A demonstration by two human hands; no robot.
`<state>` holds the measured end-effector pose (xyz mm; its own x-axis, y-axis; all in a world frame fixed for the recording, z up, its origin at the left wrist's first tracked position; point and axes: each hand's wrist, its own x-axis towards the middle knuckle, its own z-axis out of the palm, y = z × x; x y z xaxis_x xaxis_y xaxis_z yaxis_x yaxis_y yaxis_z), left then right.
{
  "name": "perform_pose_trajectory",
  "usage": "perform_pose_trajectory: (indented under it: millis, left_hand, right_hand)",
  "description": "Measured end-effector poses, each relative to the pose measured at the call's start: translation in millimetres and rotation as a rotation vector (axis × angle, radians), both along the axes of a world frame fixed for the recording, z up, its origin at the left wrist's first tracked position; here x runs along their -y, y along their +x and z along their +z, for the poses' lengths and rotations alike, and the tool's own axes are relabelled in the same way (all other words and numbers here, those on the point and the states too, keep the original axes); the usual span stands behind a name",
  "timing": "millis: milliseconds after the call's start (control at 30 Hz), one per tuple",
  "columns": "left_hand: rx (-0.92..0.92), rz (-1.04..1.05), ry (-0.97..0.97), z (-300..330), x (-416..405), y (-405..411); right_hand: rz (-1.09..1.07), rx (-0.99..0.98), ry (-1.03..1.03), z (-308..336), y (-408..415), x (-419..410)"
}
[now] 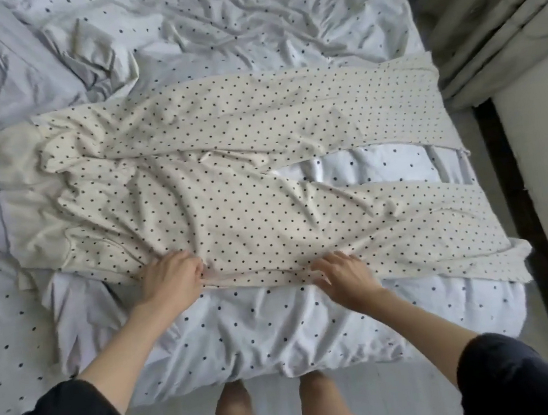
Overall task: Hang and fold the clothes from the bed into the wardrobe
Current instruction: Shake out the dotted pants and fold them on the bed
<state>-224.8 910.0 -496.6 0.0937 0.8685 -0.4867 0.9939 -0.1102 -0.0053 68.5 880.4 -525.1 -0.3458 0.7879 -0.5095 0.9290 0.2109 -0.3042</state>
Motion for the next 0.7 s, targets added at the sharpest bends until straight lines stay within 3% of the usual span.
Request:
perform_pose_trajectory:
  millis: [167, 333, 533, 700]
  left_hand:
    - [0.217, -0.083, 0.273, 6.4, -35.1, 46.6]
    - [0.320, -0.260, 0.395, -3.7, -100.5, 113.3]
    - [0.235, -0.337, 0.186, -24.1, -149.3, 180.1]
    - [0.162, -0.384, 0.092, -36.0, -178.0, 218.1]
  right_hand:
    - [-0.224, -0.063, 0.335, -0.5, 45.0, -41.5]
    - [-0.414, 0.109, 0.393, 4.9, 87.9, -106.4]
    - [-0.586, 0.154, 0.335, -8.6, 136.1, -161.3]
    - [-0.551, 0.205, 0.323, -32.5, 166.2, -191.7]
